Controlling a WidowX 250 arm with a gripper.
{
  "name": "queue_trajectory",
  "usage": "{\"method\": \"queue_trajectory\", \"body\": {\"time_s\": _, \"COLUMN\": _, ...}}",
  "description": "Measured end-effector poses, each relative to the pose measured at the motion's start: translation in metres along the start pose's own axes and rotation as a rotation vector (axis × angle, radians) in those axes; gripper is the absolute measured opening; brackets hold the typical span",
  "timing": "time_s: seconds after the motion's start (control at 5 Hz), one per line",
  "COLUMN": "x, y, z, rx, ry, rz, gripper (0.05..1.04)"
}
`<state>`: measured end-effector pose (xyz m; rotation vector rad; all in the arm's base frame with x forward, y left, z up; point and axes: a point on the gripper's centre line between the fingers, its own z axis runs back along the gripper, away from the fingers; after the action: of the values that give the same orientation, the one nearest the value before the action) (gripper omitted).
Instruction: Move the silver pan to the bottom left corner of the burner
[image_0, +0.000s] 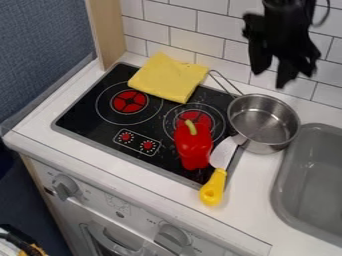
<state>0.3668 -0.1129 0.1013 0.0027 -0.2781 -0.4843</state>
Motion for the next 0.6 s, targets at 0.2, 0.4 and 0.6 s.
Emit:
{"method": "queue_trajectory", "body": {"time_s": 0.2, "x": -0.005, "y": -0.019, "z": -0.021, "rx": -0.04, "ry": 0.052, "rz": -0.03, "gripper": 1.001}}
{"method": "queue_trajectory", "body": {"time_s": 0.4, "x": -0.016, "y": -0.025, "z": -0.044, "rx": -0.06, "ry": 0.137, "rz": -0.033, "gripper": 1.005}}
{"method": "queue_trajectory", "body": {"time_s": 0.6, "x": -0.019, "y": -0.032, "z": -0.062, "rx": -0.065, "ry": 0.212, "rz": -0.046, "gripper": 1.0}}
